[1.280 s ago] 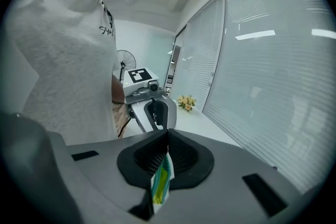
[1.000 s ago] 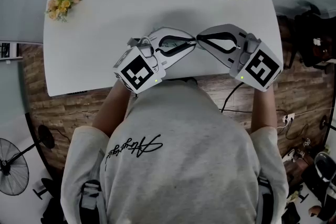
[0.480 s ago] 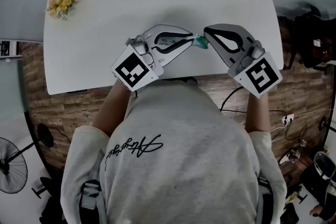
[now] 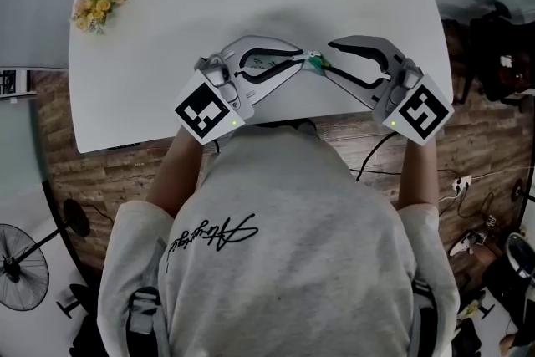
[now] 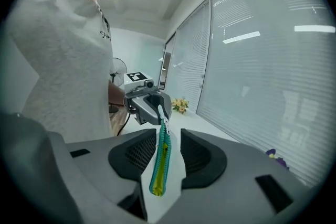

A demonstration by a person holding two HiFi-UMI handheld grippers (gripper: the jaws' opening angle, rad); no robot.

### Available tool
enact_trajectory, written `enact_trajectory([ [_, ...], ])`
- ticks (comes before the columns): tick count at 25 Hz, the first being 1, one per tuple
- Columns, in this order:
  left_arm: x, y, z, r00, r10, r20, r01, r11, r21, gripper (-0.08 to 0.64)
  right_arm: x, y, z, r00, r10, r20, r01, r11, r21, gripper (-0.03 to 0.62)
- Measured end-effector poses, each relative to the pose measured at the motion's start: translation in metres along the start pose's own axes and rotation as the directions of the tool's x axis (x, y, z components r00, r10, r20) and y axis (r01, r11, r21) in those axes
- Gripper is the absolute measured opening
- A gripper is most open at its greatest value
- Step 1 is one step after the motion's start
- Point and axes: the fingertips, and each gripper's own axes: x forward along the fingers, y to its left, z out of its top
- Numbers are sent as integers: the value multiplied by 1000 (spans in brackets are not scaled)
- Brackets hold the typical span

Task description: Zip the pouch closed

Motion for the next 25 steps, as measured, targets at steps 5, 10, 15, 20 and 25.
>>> enact_trajectory([
  [5,1,-4,1,1000,-24,11,24,1000,1,25,8,10,-1,991,133,23,-134,991,8,173],
  [10,4,-10,1,999,-50,9,50,999,10,25,11,18,0,975,221,24,-222,975,12,104],
  [15,4,-14,0,997,-83,11,83,997,10,26,11,21,-1,958,286,20,-287,957,51,75],
  [20,5,-18,-2,995,-100,10,100,995,1,26,7,23,-3,942,335,34,-337,936,103,75],
  [25,6,-20,-3,993,-114,-1,114,993,8,26,5,23,-2,930,364,56,-368,917,153,63],
])
